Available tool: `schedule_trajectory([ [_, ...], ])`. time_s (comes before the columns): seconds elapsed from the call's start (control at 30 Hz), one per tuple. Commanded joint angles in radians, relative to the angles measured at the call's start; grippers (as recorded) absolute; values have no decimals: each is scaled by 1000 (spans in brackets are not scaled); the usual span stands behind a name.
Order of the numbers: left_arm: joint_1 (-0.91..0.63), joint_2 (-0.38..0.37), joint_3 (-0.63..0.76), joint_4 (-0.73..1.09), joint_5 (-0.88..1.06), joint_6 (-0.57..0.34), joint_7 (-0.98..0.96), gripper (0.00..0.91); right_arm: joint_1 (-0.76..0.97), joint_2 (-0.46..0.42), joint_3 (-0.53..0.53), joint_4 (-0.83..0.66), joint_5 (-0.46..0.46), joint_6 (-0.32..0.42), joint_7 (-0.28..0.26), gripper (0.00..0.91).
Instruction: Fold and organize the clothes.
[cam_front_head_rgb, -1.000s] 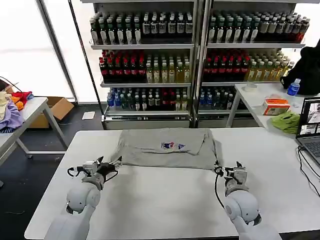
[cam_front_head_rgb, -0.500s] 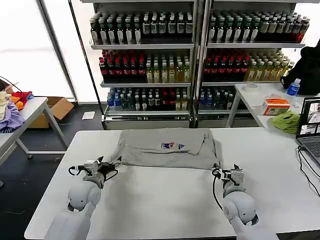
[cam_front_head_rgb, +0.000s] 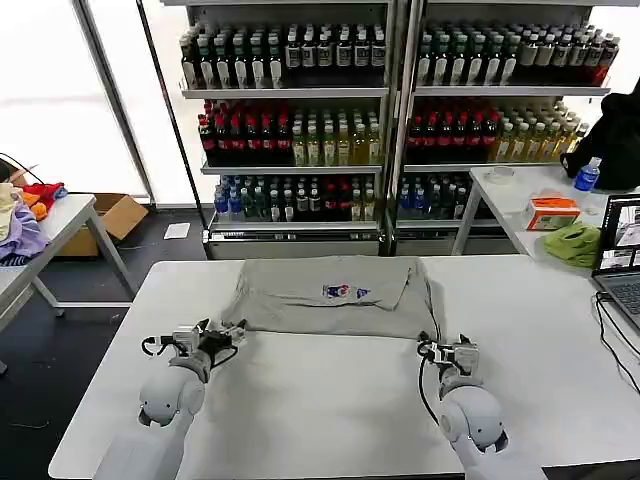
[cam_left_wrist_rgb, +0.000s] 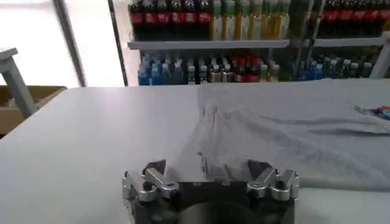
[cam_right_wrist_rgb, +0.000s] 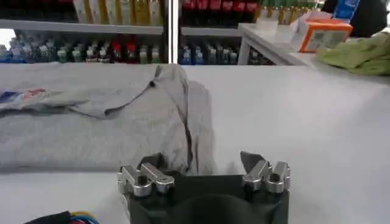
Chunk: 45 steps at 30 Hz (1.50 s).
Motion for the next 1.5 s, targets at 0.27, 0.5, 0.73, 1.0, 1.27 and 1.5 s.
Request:
schedule_trajectory([
  [0.27, 7, -8, 9, 16, 37, -9, 20, 10, -22, 10, -13, -10, -23, -3, -8, 0],
  [0.5, 13, -5, 6, 23, 45, -25, 23, 10, -33, 11, -5, -13, -25, -3, -11, 0],
  [0.73, 46, 6, 4, -39, 57, -45, 23, 10, -51, 0, 22, 33, -15, -3, -8, 0],
  [1.0, 103, 9, -5, -167, 57, -48, 20, 10, -94, -12, 54, 186, -18, -3, -5, 0],
  [1.27, 239, 13, -38, -377, 55, -47, 6, 10, -205, -11, 104, 370, -13, -3, 2, 0],
  [1.5, 437, 33, -88, -576, 55, -47, -4, 10, -360, -17, 140, 487, -22, -2, 13, 0],
])
